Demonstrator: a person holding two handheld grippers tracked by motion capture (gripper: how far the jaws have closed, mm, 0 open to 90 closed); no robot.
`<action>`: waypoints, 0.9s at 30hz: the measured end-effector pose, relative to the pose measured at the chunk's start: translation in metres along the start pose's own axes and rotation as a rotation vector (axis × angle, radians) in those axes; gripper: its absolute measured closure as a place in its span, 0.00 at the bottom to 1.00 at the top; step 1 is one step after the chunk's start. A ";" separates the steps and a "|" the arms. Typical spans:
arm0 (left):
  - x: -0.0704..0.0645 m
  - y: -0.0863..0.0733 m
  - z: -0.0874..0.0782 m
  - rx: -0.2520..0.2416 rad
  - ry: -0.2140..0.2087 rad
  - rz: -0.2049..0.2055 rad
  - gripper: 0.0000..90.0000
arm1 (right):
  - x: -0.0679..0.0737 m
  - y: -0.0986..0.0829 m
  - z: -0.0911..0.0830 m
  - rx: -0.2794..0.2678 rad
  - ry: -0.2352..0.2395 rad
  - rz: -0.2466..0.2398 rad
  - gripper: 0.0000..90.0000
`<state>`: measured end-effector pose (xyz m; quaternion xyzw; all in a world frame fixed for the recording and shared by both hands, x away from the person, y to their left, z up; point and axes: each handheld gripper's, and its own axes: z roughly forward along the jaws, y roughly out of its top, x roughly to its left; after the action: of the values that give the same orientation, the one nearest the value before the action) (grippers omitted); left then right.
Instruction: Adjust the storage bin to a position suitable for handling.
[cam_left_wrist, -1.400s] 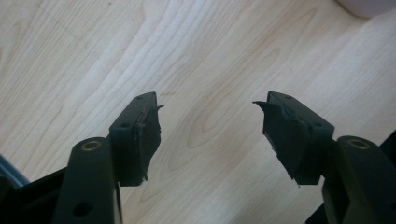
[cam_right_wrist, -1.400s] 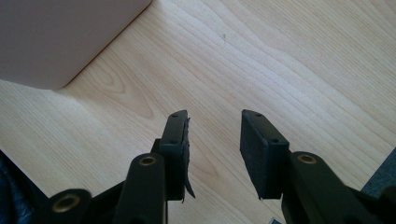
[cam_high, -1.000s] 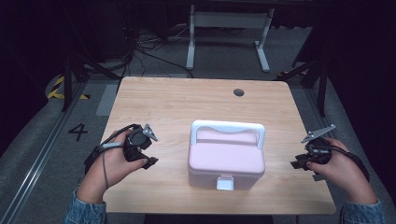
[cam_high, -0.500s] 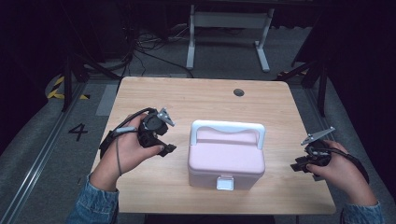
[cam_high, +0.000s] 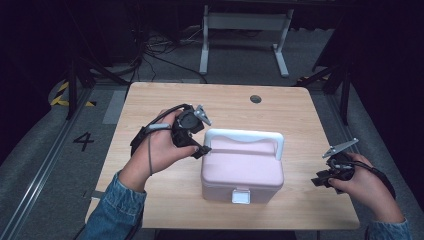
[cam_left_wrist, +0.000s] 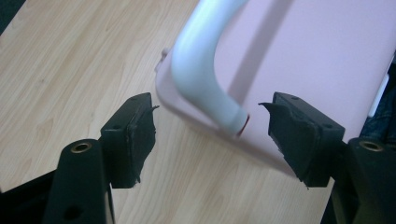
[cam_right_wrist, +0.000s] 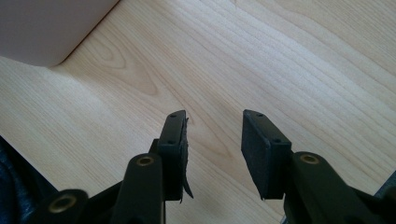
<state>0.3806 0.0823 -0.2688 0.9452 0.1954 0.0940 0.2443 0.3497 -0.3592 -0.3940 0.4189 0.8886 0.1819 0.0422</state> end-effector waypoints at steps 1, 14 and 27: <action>0.000 0.003 0.002 -0.002 -0.003 0.000 0.35 | 0.000 0.000 0.000 0.000 -0.001 0.000 0.69; 0.002 0.026 0.029 -0.003 -0.014 0.016 0.45 | 0.001 -0.001 0.001 0.000 0.005 -0.003 0.69; 0.000 0.028 0.024 0.015 0.028 0.061 0.74 | 0.002 0.000 0.002 0.003 0.002 -0.015 0.69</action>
<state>0.3958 0.0497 -0.2759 0.9510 0.1707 0.1133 0.2315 0.3492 -0.3572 -0.3956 0.4123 0.8920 0.1807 0.0419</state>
